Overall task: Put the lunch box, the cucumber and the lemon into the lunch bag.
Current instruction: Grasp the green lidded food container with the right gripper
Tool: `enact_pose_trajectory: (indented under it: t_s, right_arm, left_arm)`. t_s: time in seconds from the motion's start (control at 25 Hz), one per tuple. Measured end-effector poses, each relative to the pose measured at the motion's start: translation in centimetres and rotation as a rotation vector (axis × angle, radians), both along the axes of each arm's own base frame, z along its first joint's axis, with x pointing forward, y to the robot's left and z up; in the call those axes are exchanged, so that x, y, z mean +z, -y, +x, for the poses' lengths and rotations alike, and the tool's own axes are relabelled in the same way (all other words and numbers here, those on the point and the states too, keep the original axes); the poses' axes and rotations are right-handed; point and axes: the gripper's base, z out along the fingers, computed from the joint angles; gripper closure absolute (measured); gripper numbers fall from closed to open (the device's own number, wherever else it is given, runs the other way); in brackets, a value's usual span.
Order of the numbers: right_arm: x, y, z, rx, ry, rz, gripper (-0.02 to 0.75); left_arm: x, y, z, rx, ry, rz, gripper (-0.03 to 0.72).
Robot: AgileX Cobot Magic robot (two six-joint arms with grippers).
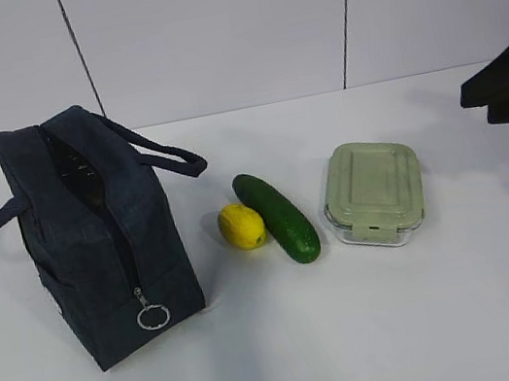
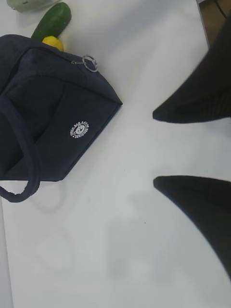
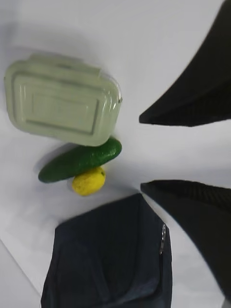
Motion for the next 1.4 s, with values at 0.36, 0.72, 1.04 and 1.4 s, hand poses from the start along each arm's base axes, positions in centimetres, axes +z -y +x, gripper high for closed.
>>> enact_pose_trajectory:
  t_s: [0.36,0.72,1.04,1.4]
  right_arm:
    - [-3.2,0.5,3.1,0.094,0.017,0.146,0.474]
    - [-8.4,3.4,5.9,0.162,0.032,0.336,0.475]
    - [-10.9,3.7,6.5,0.197,0.017,0.32,0.475]
    - [-11.7,4.5,6.4,0.182,-0.019,0.253,0.475]
  left_arm:
    - [0.0,0.0,0.0,0.0,0.0,0.0,0.424]
    - [0.0,0.0,0.0,0.0,0.0,0.0,0.425]
    - [0.0,0.0,0.0,0.0,0.0,0.0,0.432]
    - [0.0,0.0,0.0,0.0,0.0,0.0,0.444]
